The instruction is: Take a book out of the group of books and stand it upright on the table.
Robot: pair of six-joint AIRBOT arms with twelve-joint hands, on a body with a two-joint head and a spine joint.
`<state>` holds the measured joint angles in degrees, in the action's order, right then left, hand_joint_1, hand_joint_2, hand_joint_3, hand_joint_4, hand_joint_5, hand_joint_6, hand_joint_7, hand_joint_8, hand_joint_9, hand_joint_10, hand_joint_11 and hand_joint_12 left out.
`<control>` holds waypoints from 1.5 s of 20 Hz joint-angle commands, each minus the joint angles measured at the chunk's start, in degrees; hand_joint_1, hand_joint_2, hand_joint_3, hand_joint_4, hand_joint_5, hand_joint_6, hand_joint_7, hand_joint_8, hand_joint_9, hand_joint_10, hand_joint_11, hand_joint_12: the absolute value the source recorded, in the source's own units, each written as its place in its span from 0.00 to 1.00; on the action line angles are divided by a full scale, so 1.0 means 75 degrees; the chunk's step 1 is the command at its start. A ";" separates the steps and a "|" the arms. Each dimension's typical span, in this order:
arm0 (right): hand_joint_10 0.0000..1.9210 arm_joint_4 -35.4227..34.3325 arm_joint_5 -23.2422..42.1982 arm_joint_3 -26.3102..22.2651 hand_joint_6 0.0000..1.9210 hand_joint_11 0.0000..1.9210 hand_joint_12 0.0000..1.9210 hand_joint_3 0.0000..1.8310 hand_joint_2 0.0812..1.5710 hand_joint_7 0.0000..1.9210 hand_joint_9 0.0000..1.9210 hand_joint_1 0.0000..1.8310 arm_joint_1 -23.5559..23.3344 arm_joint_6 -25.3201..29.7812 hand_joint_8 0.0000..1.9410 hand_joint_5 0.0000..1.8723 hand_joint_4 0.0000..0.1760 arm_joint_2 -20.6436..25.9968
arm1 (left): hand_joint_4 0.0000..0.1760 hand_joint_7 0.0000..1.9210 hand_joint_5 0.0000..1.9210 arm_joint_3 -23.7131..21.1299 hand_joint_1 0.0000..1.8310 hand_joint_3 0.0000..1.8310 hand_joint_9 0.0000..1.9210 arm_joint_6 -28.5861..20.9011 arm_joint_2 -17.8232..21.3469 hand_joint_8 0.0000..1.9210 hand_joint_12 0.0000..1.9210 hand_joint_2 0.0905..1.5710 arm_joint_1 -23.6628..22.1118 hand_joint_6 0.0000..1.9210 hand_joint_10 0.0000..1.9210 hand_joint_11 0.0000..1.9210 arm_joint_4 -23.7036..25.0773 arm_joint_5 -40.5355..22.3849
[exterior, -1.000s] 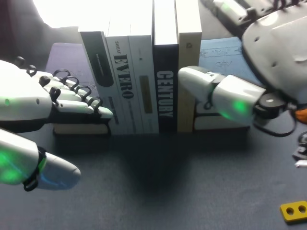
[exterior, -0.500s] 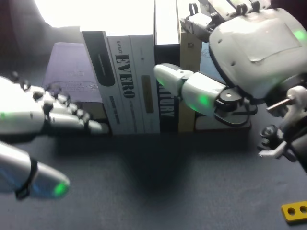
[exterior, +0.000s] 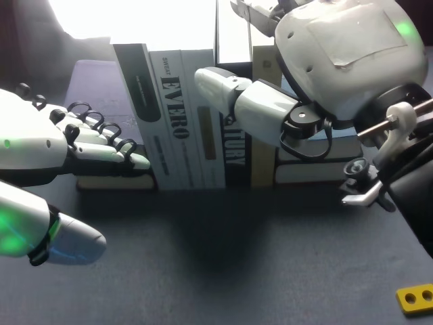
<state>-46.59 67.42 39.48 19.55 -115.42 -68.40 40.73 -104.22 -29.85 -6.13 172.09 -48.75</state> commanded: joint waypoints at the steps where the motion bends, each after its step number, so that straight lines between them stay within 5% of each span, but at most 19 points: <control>1: 0.00 0.0642 0.0440 0.0045 0.00 0.00 0.02 0.00 0.73 0.05 0.00 0.00 -0.0021 0.0087 0.00 0.25 0.25 -0.0013 | 0.21 0.00 0.00 -0.0004 0.00 0.00 0.00 0.0001 0.0005 0.00 0.01 0.80 -0.0086 0.00 0.00 0.02 0.0065 0.0605; 17: 0.00 0.0987 0.0721 0.0415 0.00 0.00 0.00 0.00 0.73 0.08 0.02 0.00 0.0479 -0.0263 0.01 0.26 0.14 -0.0583 | 0.26 0.01 0.01 -0.0023 0.00 0.00 0.01 0.0001 -0.0008 0.00 0.07 0.79 -0.0117 0.00 0.00 0.00 0.0065 0.0605; 20: 0.00 0.1201 0.0777 0.0415 0.00 0.01 0.00 0.00 0.72 0.06 0.01 0.00 0.0407 -0.0261 0.00 0.27 0.22 -0.0560 | 0.22 0.01 0.01 -0.0019 0.00 0.00 0.01 0.0001 -0.0008 0.00 0.08 0.80 -0.0117 0.00 0.00 0.00 0.0065 0.0605; 21: 0.00 0.1200 0.0809 0.0415 0.01 0.00 0.00 0.00 0.73 0.07 0.01 0.00 0.0390 -0.0264 0.00 0.28 0.11 -0.0557 | 0.17 0.01 0.00 -0.0020 0.00 0.00 0.00 0.0001 -0.0008 0.00 0.08 0.80 -0.0117 0.00 0.00 0.00 0.0065 0.0605; 25: 0.00 0.1200 0.0878 0.0415 0.02 0.00 0.00 0.00 0.72 0.08 0.01 0.00 0.0441 -0.0312 0.00 0.31 0.01 -0.0538 | 0.19 0.00 0.00 -0.0021 0.00 0.00 0.00 0.0001 -0.0008 0.00 0.00 0.80 -0.0117 0.00 0.00 0.00 0.0065 0.0605; 30: 0.00 0.0982 0.0801 0.0415 0.02 0.01 0.00 0.00 0.73 0.08 0.02 0.00 0.0619 -0.0349 0.00 0.32 0.03 -0.0520 | 0.14 0.00 0.00 -0.0022 0.00 0.00 0.00 0.0001 -0.0008 0.00 0.00 0.80 -0.0117 0.00 0.00 0.00 0.0065 0.0605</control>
<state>-44.27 69.14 42.59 24.60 -118.04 -72.60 40.58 -104.22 -29.85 -6.35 172.09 -48.75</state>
